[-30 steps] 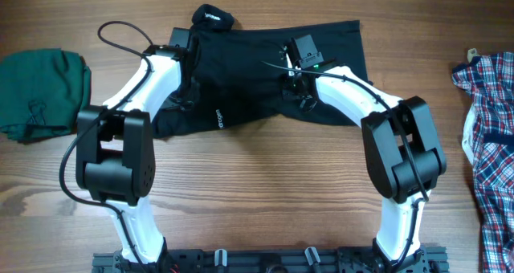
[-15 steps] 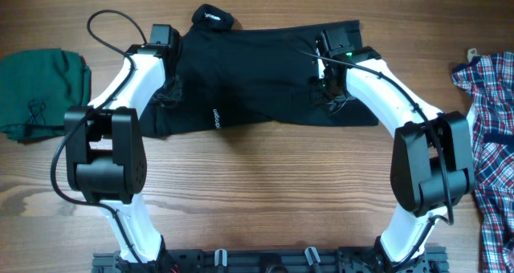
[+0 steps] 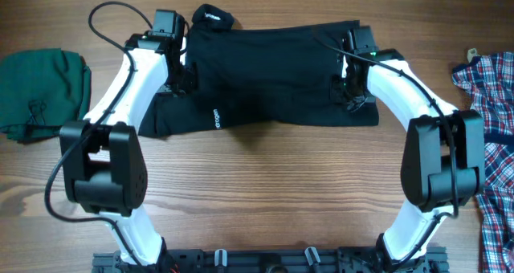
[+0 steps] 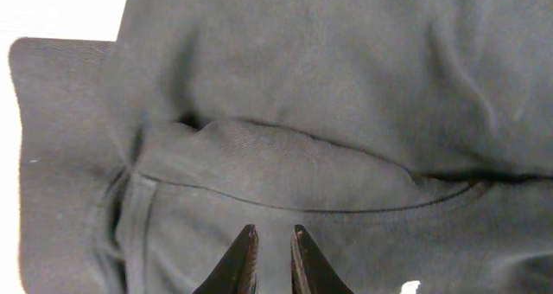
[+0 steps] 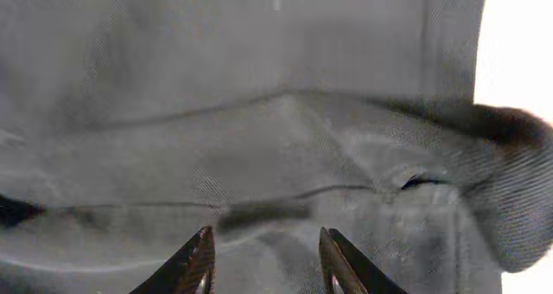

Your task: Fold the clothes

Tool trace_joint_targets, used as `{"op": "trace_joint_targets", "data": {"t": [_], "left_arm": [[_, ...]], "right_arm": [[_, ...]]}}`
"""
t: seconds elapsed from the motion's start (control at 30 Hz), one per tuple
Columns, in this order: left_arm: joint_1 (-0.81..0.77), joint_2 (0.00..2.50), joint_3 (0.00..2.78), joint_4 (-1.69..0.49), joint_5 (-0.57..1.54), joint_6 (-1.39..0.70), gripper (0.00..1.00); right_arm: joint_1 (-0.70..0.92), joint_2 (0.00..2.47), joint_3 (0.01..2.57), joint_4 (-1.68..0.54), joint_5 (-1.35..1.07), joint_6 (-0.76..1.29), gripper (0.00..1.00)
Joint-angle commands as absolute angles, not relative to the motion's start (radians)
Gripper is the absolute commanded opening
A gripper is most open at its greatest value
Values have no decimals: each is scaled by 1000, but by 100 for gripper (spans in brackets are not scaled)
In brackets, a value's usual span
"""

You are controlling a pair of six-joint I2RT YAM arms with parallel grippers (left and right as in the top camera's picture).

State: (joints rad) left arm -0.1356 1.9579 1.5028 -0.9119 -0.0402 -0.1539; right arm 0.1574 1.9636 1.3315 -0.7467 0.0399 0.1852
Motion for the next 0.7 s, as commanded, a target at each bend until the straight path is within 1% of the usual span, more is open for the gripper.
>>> {"op": "trace_joint_targets", "data": {"t": [0.0, 0.1, 0.2, 0.27, 0.4, 0.47, 0.53, 0.57, 0.6, 0.67], "left_arm": [[-133, 2034, 1459, -873, -20, -169, 13], [-131, 2094, 1425, -827, -30, -169, 12], [-131, 2150, 1424, -833, -100, -169, 11], [-130, 2155, 1424, -837, -106, -169, 12], [-111, 2155, 1424, -838, -106, -168, 13], [-98, 2155, 1424, -837, -106, -168, 13], [-84, 2155, 1424, -837, -105, -169, 18], [-83, 2154, 1424, -837, -105, -168, 14], [-83, 2151, 1430, -837, -105, -169, 10], [-83, 2130, 1474, -860, -83, -169, 8]], "right_arm": [[157, 2004, 1318, -716, 132, 155, 40], [157, 2009, 1316, -663, 160, 100, 45], [154, 2009, 1316, -659, 290, 100, 47], [140, 2009, 1316, -665, 355, 96, 50], [47, 2009, 1316, -590, 358, 96, 56], [-12, 2009, 1316, -537, 280, 97, 56], [-60, 2009, 1316, -500, 253, 105, 57], [-74, 2009, 1316, -483, 253, 105, 60], [-84, 2008, 1324, -479, 253, 105, 60], [-89, 1996, 1372, -516, 243, 104, 65]]}}
